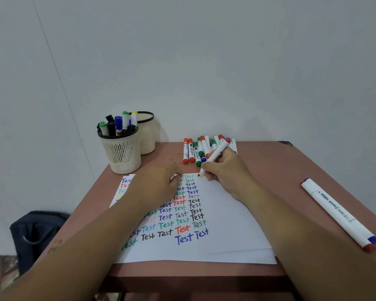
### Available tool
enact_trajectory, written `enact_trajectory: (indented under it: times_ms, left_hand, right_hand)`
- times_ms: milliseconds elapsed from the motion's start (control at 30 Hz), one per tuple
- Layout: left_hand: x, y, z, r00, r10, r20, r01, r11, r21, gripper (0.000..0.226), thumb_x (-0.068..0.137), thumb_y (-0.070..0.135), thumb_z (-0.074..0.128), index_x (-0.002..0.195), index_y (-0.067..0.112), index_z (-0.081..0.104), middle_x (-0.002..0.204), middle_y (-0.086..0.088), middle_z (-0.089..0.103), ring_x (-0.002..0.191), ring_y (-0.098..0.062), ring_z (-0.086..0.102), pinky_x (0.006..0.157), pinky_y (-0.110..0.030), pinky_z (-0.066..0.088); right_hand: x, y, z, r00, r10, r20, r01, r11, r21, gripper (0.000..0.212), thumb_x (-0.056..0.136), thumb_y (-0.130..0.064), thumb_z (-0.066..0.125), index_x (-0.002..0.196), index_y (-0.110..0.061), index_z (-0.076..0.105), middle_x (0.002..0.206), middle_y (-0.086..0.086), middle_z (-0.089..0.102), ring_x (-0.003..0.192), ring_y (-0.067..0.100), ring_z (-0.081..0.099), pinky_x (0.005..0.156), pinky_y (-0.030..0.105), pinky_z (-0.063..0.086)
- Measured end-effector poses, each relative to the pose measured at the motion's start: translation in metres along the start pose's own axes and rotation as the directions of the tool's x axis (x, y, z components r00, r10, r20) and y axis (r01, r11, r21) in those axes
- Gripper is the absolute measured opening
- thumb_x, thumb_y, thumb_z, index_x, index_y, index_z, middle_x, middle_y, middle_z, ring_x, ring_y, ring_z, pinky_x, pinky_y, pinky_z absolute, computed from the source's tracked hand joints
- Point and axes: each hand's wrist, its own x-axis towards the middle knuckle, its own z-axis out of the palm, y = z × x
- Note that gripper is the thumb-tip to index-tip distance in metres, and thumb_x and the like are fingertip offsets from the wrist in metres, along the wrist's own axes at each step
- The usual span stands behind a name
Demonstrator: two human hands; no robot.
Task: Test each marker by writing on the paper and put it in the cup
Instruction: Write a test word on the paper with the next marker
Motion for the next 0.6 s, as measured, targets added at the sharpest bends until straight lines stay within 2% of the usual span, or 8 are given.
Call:
enact_trajectory:
  times_ms: [167,267,367,467,600]
  left_hand:
    - [0.0020,-0.0027,0.0032,1.000,-0.012,0.020,0.013,1.000,-0.020,0.028,0.100,0.043,0.045,0.125,0.045,0.059,0.075,0.016,0.050,0.069,-0.001,0.048,0.053,-0.021,0.029]
    - [0.0016,-0.0034,0.0033,1.000,0.000,0.024,0.000,1.000,-0.014,0.030,0.100,0.048,0.044,0.127,0.047,0.058,0.078,0.016,0.055,0.071,0.000,0.053,0.053,-0.022,0.033]
    - [0.0007,-0.0018,0.0018,0.999,-0.008,0.032,0.008,1.000,0.003,0.029,0.100,0.048,0.045,0.125,0.048,0.059,0.075,0.016,0.056,0.070,-0.002,0.053,0.051,-0.023,0.029]
    - [0.0002,-0.0007,0.0004,0.999,-0.023,0.042,0.023,1.000,0.006,0.030,0.099,0.047,0.046,0.125,0.049,0.060,0.081,0.016,0.053,0.076,-0.002,0.051,0.052,-0.021,0.028]
    - [0.0005,-0.0010,0.0000,0.998,-0.020,0.052,0.020,1.000,0.001,0.029,0.099,0.048,0.046,0.125,0.050,0.059,0.096,0.015,0.064,0.074,-0.001,0.051,0.052,-0.021,0.029]
  right_hand:
    - [0.0019,0.0015,0.0005,1.000,-0.009,0.017,0.010,0.999,-0.040,0.018,0.089,0.002,0.071,0.098,-0.007,0.058,0.079,0.012,0.066,0.061,0.019,0.060,0.065,0.034,0.057]
    - [0.0021,0.0019,0.0003,1.000,-0.016,0.020,0.017,0.998,-0.057,0.018,0.089,0.000,0.072,0.099,-0.008,0.058,0.081,0.010,0.066,0.063,0.017,0.062,0.066,0.032,0.059]
    - [0.0016,0.0026,0.0010,0.999,-0.026,0.036,0.029,0.996,-0.084,0.019,0.089,-0.001,0.072,0.098,-0.010,0.057,0.085,0.011,0.064,0.068,0.018,0.062,0.070,0.034,0.060]
    - [0.0005,0.0029,0.0006,0.998,-0.028,0.048,0.033,0.994,-0.105,0.020,0.088,0.001,0.070,0.096,-0.010,0.056,0.082,0.011,0.061,0.067,0.020,0.058,0.070,0.037,0.055]
    - [-0.0003,0.0017,-0.0001,0.999,-0.027,0.034,0.030,0.994,-0.105,0.019,0.089,0.000,0.070,0.098,-0.010,0.057,0.081,0.010,0.063,0.064,0.018,0.058,0.065,0.033,0.055]
